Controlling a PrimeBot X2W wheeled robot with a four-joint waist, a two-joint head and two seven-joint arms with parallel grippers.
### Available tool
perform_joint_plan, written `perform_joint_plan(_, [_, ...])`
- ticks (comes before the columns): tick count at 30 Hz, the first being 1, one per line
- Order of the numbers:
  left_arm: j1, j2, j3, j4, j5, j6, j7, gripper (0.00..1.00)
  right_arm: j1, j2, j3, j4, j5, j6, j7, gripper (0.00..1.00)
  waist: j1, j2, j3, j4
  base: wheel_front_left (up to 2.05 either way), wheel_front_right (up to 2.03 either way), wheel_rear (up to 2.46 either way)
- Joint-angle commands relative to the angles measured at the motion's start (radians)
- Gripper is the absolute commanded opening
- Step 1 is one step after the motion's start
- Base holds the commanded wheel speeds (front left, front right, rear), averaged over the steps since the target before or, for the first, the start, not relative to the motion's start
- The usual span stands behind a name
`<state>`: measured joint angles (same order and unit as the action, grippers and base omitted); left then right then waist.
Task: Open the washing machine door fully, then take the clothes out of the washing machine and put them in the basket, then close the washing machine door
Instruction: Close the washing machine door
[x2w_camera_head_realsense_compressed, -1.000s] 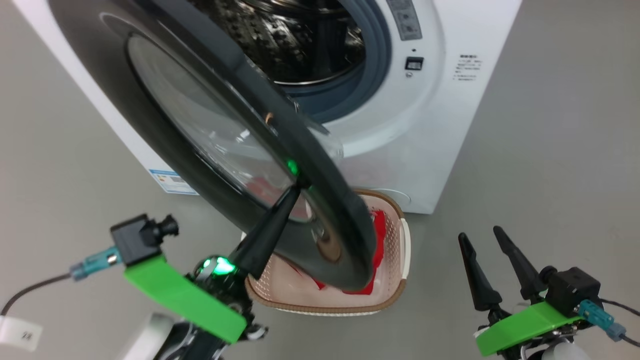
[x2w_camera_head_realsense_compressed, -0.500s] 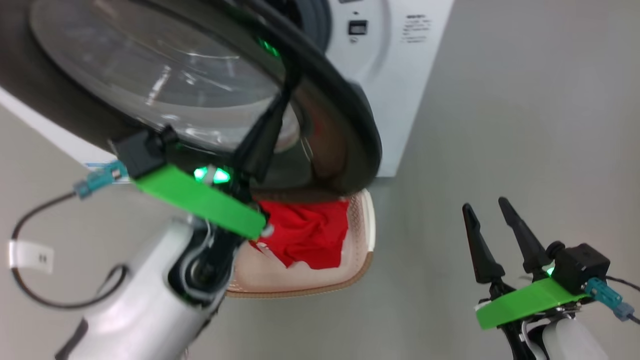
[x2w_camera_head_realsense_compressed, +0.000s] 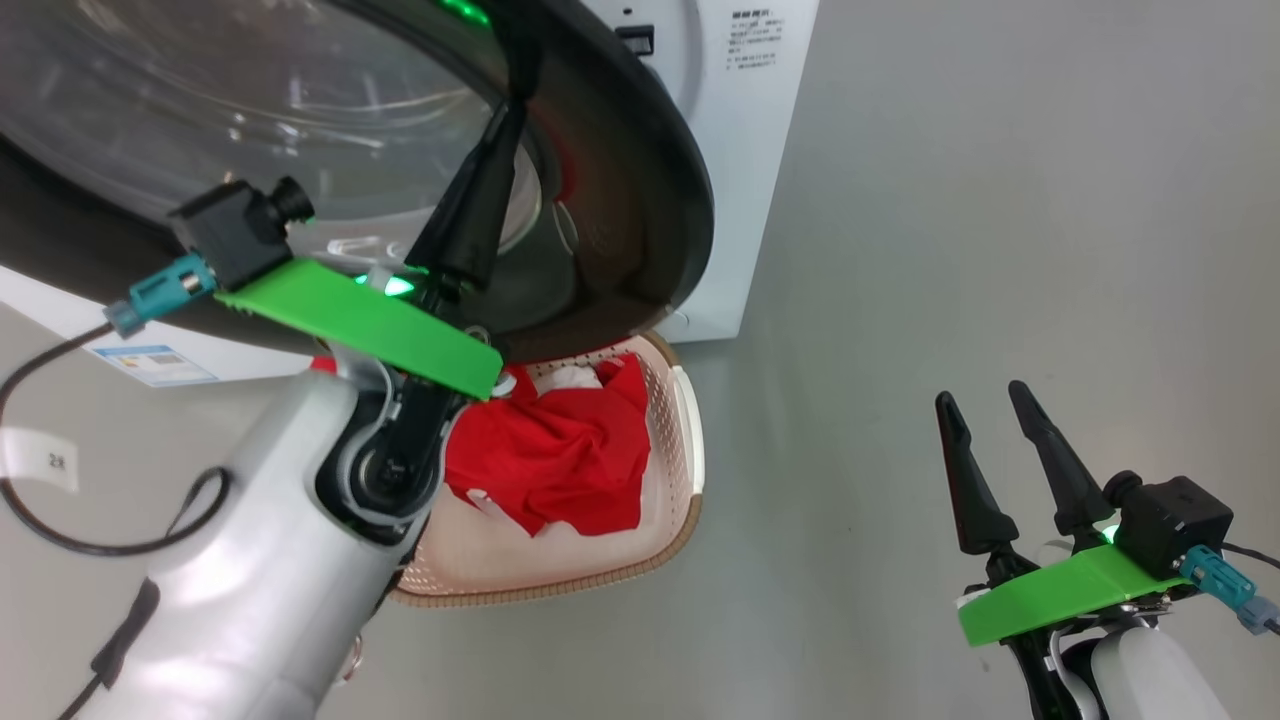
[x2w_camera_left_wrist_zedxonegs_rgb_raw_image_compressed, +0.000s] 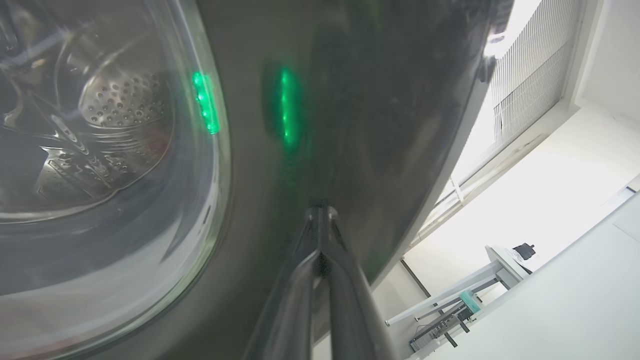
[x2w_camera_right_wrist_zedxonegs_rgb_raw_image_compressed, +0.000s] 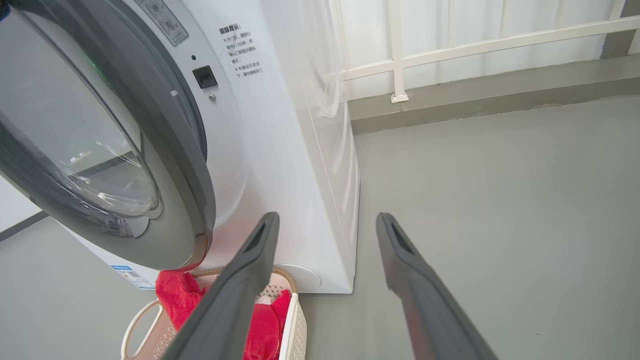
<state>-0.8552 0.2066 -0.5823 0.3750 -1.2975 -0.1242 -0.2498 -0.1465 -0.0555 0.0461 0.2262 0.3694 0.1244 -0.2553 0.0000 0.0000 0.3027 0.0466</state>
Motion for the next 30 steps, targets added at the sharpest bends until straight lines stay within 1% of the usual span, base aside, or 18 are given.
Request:
perform_joint_plan(1, [0.017, 0.031, 0.037, -0.017, 0.025, -0.007, -0.012, 0.0, 0.007, 0.004, 0.023, -0.02, 0.001, 0.006, -0.006, 1.0, 0.0, 0.0, -0.019, 0.01, 0.0, 0.0, 0.0])
perform_joint_plan(9, [0.199, 0.044, 0.069, -0.011, 0.084, -0.007, -0.012, 0.0, 0.055, -0.002, 0.025, -0.011, -0.005, 0.006, -0.006, 1.0, 0.0, 0.0, -0.093, 0.027, 0.0, 0.0, 0.0])
perform_joint_plan(10, [0.224, 0.047, 0.073, -0.009, 0.095, -0.007, -0.012, 0.02, 0.062, -0.004, 0.024, -0.01, -0.004, 0.006, -0.006, 1.0, 0.0, 0.0, -0.101, 0.029, 0.0, 0.0, 0.0])
perform_joint_plan(12, [0.279, 0.046, 0.091, -0.007, 0.1, -0.007, -0.012, 0.13, 0.077, -0.009, 0.021, -0.01, -0.004, 0.006, -0.006, 1.0, 0.0, 0.0, -0.119, 0.032, 0.0, 0.0, 0.0])
perform_joint_plan(15, [0.354, 0.051, 0.115, -0.011, 0.112, -0.007, -0.012, 0.24, 0.098, -0.015, 0.018, -0.011, -0.006, 0.006, -0.006, 1.0, 0.0, 0.0, -0.142, 0.034, 0.0, 0.0, 0.0])
perform_joint_plan(17, [0.401, 0.056, 0.137, -0.015, 0.123, -0.007, -0.012, 0.35, 0.111, -0.019, 0.016, -0.011, -0.006, 0.006, -0.006, 1.0, 0.0, 0.0, -0.157, 0.034, 0.0, 0.0, 0.0])
perform_joint_plan(20, [0.469, 0.065, 0.169, -0.021, 0.15, -0.007, -0.012, 0.45, 0.132, -0.023, 0.013, -0.01, -0.008, 0.006, -0.006, 1.0, 0.0, 0.0, -0.179, 0.03, 0.0, 0.0, 0.0])
perform_joint_plan(21, [0.469, 0.065, 0.169, -0.021, 0.15, -0.007, -0.012, 0.45, 0.132, -0.023, 0.013, -0.01, -0.008, 0.006, -0.006, 1.0, 0.0, 0.0, -0.179, 0.03, 0.0, 0.0, 0.0])
perform_joint_plan(23, [0.513, 0.069, 0.188, -0.022, 0.172, -0.007, -0.012, 0.52, 0.145, -0.026, 0.012, -0.009, -0.008, 0.006, -0.006, 1.0, 0.0, 0.0, -0.195, 0.026, 0.0, 0.0, 0.0])
perform_joint_plan(25, [0.556, 0.07, 0.208, -0.026, 0.186, -0.007, -0.012, 0.73, 0.16, -0.028, 0.01, -0.008, -0.008, 0.006, -0.006, 1.0, 0.0, 0.0, -0.21, 0.021, 0.0, 0.0, 0.0])
perform_joint_plan(26, [0.576, 0.07, 0.218, -0.029, 0.192, -0.007, -0.012, 0.86, 0.167, -0.029, 0.008, -0.009, -0.008, 0.006, -0.006, 1.0, 0.0, 0.0, -0.215, 0.019, 0.0, 0.0, 0.0])
perform_joint_plan(27, [0.594, 0.072, 0.227, -0.032, 0.201, -0.007, -0.012, 0.96, 0.173, -0.03, 0.005, -0.01, -0.008, 0.006, -0.006, 1.0, 0.0, 0.0, -0.221, 0.016, 0.0, 0.0, 0.0])
perform_joint_plan(28, [0.611, 0.074, 0.237, -0.036, 0.209, -0.007, -0.012, 1.0, 0.18, -0.03, 0.003, -0.011, -0.008, 0.006, -0.006, 1.0, 0.0, 0.0, -0.225, 0.015, 0.0, 0.0, 0.0])
perform_joint_plan(30, [0.64, 0.076, 0.259, -0.04, 0.227, -0.007, -0.012, 1.0, 0.191, -0.031, -0.002, -0.014, -0.008, 0.006, -0.006, 1.0, 0.0, 0.0, -0.234, 0.013, 0.0, 0.0, 0.0])
